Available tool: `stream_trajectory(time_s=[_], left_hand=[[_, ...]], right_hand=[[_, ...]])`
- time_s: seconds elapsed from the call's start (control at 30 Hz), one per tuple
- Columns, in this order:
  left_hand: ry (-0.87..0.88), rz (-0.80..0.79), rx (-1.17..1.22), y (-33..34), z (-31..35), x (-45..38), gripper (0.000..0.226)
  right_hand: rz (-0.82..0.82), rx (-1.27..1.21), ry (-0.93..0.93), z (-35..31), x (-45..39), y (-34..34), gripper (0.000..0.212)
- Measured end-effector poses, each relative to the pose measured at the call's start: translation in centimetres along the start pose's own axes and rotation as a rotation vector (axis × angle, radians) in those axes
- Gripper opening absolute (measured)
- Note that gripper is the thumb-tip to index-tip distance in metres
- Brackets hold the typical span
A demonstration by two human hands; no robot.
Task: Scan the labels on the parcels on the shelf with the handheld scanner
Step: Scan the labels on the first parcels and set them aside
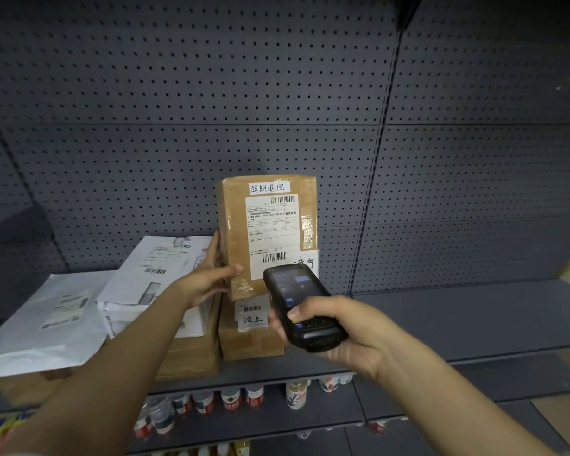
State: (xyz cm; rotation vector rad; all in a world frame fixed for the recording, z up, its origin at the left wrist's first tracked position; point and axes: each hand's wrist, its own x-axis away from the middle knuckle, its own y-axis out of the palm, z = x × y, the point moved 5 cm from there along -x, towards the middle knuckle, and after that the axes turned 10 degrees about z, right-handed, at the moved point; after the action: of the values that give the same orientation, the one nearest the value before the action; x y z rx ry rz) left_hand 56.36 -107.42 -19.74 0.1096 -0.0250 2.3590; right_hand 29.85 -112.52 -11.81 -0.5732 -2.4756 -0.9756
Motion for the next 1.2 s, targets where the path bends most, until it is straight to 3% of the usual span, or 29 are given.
stream_trajectory(time_s=[0.23, 0.5, 0.67, 0.77, 0.87, 1.0, 1.2], left_hand=[[-0.001, -0.010, -0.001, -0.3, 0.4, -1.1, 0.161], [-0.006, -0.014, 0.003, -0.7, 0.6, -2.1, 0.160], [-0.017, -0.003, 0.008, -1.1, 0.2, -2.5, 0.135], [-0.033, -0.009, -0.005, -1.3, 0.0, -2.5, 0.150], [-0.039, -0.019, -0.028, -1.5, -0.3, -2.4, 0.156], [-0.040, -0.006, -0.009, -1.6, -0.7, -2.7, 0.135], [-0.033, -0.001, 0.005, -1.8, -0.6, -2.7, 0.138]], right_hand=[[0.008, 0.010, -0.031, -0.8, 0.2, 0.4, 0.047], [-0.014, 0.016, -0.054, -1.2, 0.1, 0.7, 0.043], [0.003, 0.023, -0.067, -1.2, -0.3, 0.7, 0.047], [0.008, 0.020, -0.075, -1.2, -0.5, 0.8, 0.051], [0.004, 0.014, -0.074, -1.3, -0.6, 0.9, 0.046], [0.003, 0.027, -0.078, -1.2, -0.7, 1.1, 0.042], [0.002, 0.008, -0.080, -1.3, -0.8, 1.4, 0.036]])
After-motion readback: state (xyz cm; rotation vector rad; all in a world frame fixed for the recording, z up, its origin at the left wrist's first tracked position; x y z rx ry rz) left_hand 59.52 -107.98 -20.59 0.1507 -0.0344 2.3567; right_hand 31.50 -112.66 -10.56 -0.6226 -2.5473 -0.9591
